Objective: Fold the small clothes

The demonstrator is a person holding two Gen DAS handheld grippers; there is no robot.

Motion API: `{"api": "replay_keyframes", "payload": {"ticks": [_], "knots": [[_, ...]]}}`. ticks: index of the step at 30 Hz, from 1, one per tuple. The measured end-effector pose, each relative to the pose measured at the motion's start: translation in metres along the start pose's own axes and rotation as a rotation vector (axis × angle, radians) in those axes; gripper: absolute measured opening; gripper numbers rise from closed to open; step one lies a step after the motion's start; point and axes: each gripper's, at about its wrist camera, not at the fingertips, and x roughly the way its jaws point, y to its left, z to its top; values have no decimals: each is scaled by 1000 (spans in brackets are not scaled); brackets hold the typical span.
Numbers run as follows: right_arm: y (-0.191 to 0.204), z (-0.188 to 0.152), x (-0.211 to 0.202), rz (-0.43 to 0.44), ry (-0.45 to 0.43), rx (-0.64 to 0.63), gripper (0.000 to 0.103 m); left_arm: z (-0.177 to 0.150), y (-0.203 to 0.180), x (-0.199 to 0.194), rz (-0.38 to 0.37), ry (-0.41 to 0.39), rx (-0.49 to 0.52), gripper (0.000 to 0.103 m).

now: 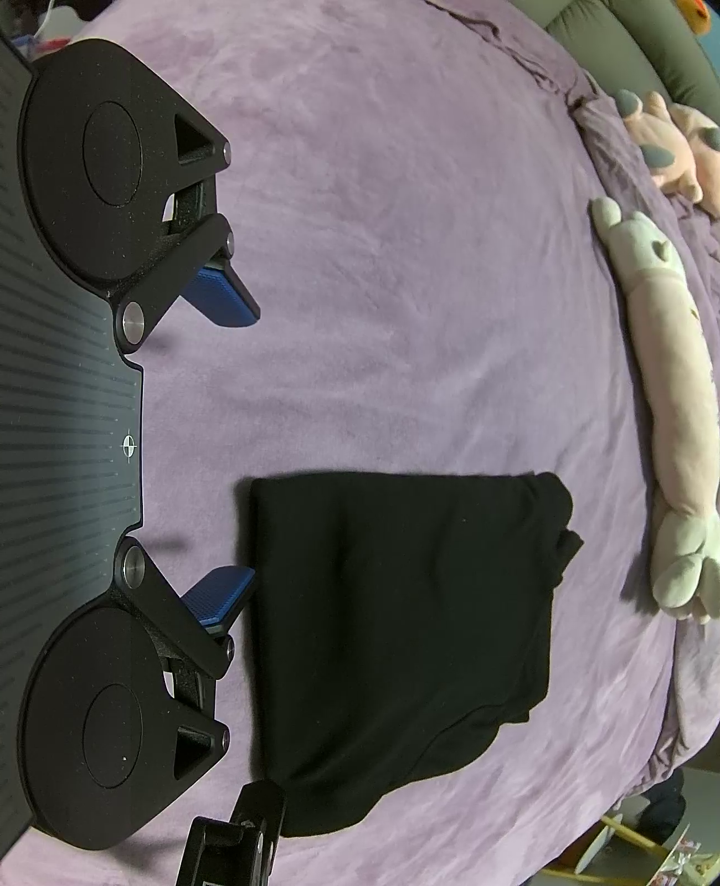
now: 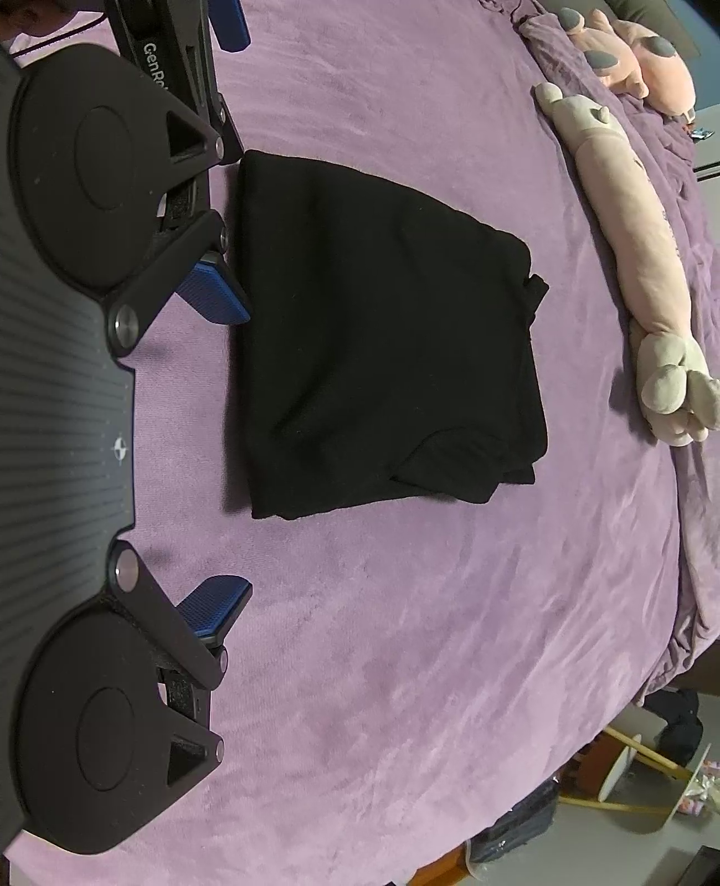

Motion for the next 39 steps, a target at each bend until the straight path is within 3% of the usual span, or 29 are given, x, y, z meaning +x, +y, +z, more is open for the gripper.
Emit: {"api": "replay_keyframes", "payload": {"ticks": [39], "knots": [[-4, 2, -2, -6, -12, 3, 97, 0, -1, -1, 1, 2, 8, 97]]}}
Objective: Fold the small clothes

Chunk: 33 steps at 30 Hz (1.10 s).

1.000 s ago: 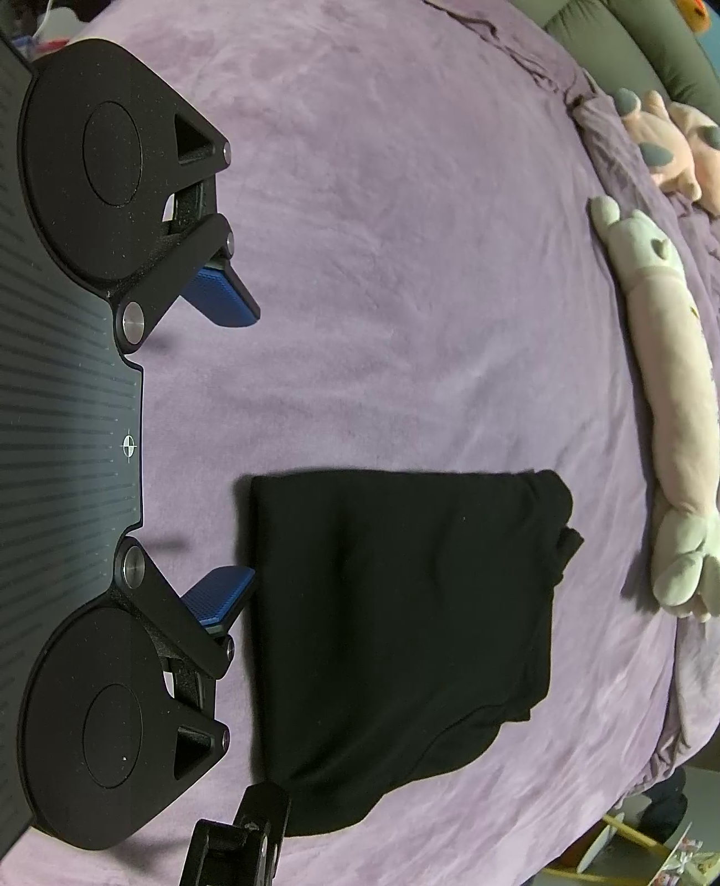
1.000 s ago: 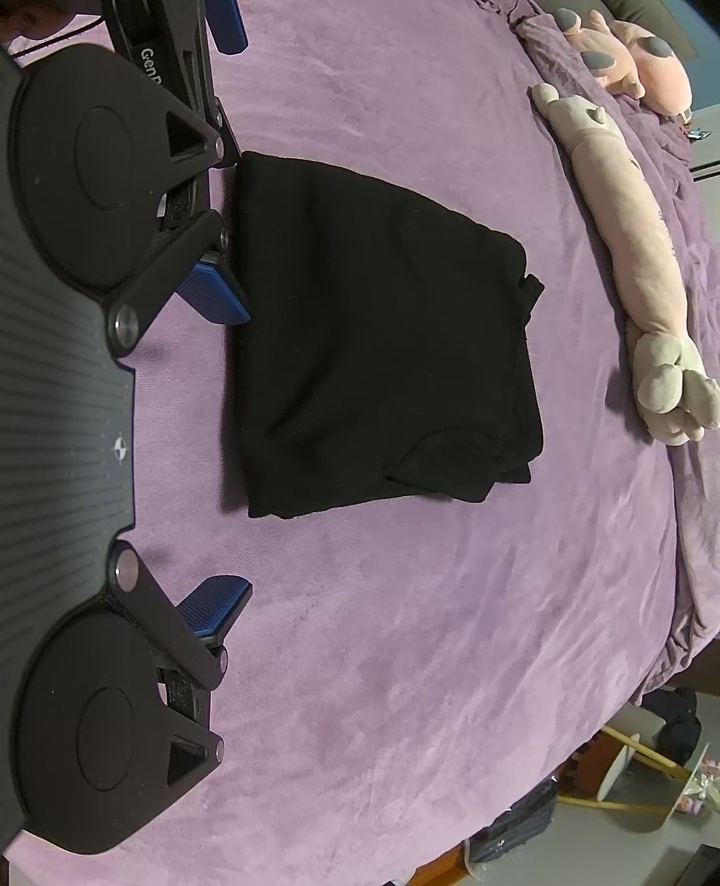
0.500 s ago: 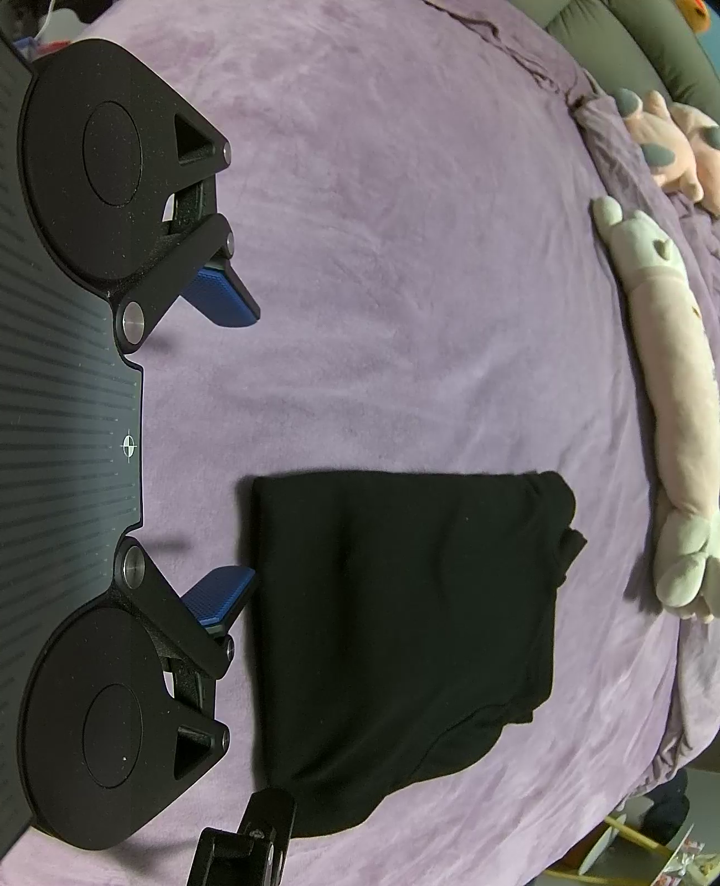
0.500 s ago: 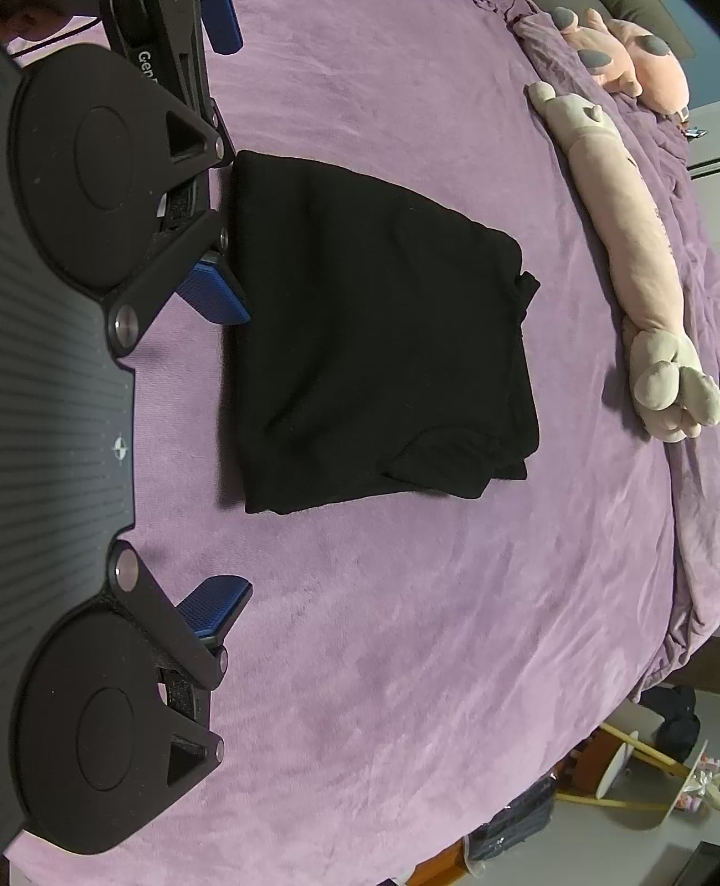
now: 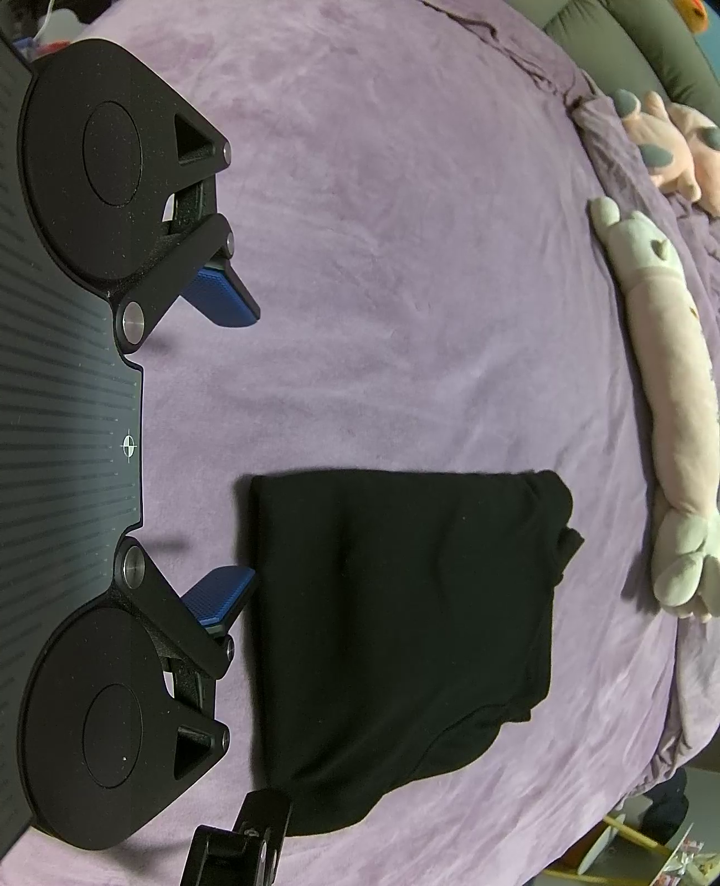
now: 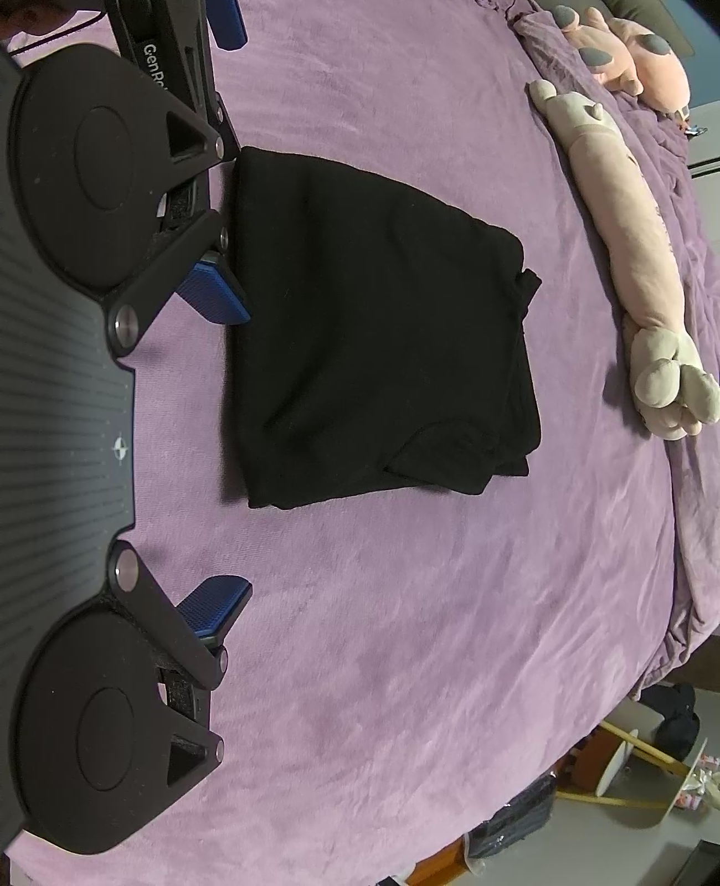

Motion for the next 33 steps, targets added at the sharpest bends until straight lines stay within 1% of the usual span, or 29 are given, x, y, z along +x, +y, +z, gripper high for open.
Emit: {"api": "replay_keyframes", "payload": {"ticks": [13, 18, 33], "knots": [[0, -5, 0, -5, 0, -10, 97, 1, 2, -2, 3, -4, -10, 97], [-2, -6, 0, -5, -1, -6, 97, 1, 0, -3, 14, -8, 1, 97], [-5, -7, -1, -6, -7, 0, 97, 0, -6, -5, 14, -16, 19, 97]]}}
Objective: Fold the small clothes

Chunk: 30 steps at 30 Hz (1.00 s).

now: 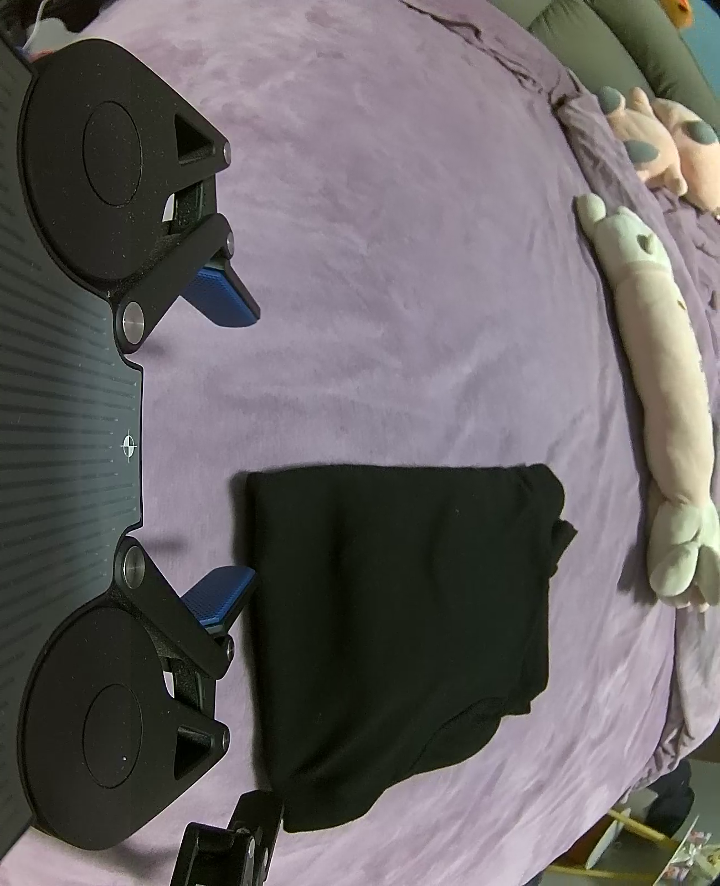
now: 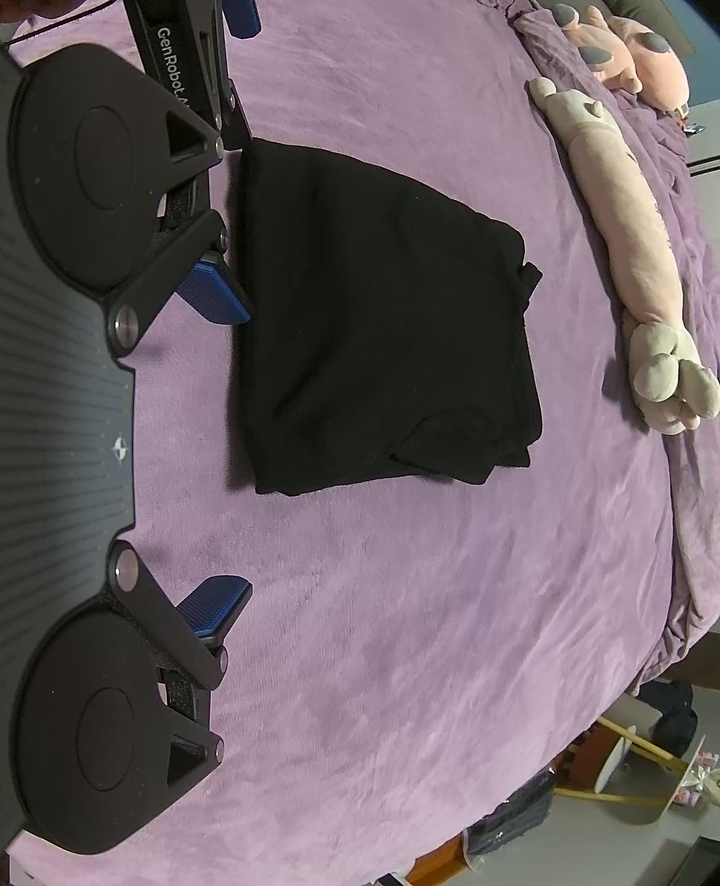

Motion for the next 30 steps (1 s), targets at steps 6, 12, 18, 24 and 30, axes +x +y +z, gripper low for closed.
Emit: {"api": "replay_keyframes", "payload": {"ticks": [6, 12, 18, 24, 30], "knots": [[0, 1, 1, -6, -1, 0, 97, 0, -3, -1, -2, -18, 16, 97], [0, 1, 1, -9, 1, 4, 97, -1, -7, -6, 9, -50, 43, 97], [-1, 1, 1, -14, -1, 2, 97, 0, -5, -5, 4, -38, 37, 97], [-2, 0, 1, -16, -3, 1, 97, -1, -8, -7, 13, -36, 47, 97], [-2, -1, -2, -19, -7, 8, 97, -1, -9, -8, 12, -36, 51, 97]]}}
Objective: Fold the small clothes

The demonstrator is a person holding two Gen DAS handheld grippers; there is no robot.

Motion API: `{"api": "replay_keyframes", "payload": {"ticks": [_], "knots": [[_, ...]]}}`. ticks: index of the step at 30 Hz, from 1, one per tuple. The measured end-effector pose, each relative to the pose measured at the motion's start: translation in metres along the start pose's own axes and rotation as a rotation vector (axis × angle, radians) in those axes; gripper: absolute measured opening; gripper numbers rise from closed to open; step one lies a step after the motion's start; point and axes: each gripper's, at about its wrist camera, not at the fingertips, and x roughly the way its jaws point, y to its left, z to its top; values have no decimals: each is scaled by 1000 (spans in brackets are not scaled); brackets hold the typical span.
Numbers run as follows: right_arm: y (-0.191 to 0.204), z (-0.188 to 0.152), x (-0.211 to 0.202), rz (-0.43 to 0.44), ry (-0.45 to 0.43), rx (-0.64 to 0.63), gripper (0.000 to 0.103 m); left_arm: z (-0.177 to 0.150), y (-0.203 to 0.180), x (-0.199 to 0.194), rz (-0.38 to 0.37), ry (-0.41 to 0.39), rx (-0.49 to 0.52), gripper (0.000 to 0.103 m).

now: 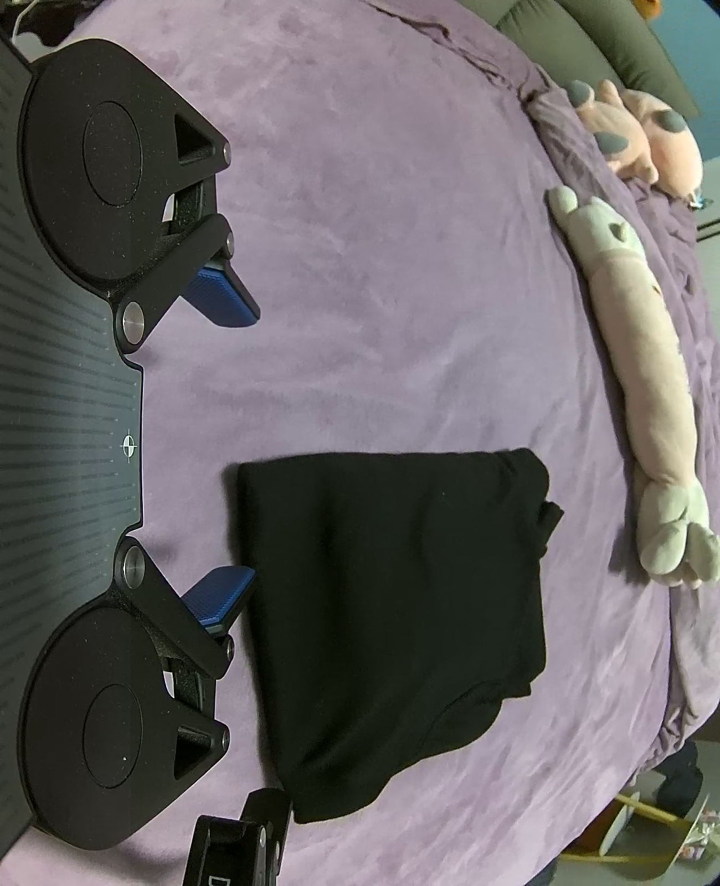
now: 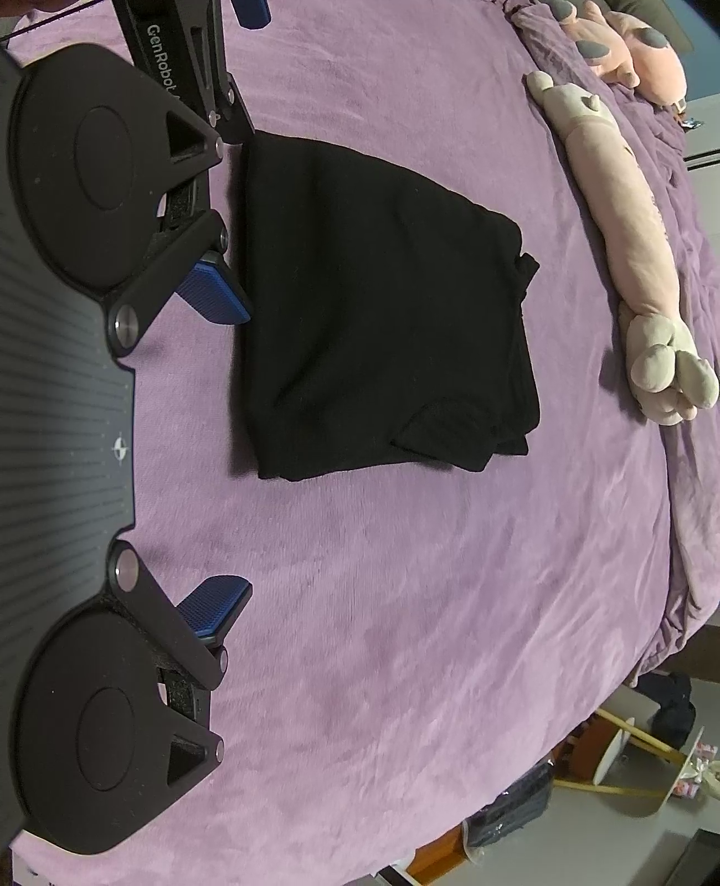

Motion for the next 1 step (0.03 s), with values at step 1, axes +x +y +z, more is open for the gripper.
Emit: {"api": "replay_keyframes", "payload": {"ticks": [1], "knots": [[0, 0, 0, 0, 0, 1, 97, 0, 0, 0, 2, 0, 1, 97]]}}
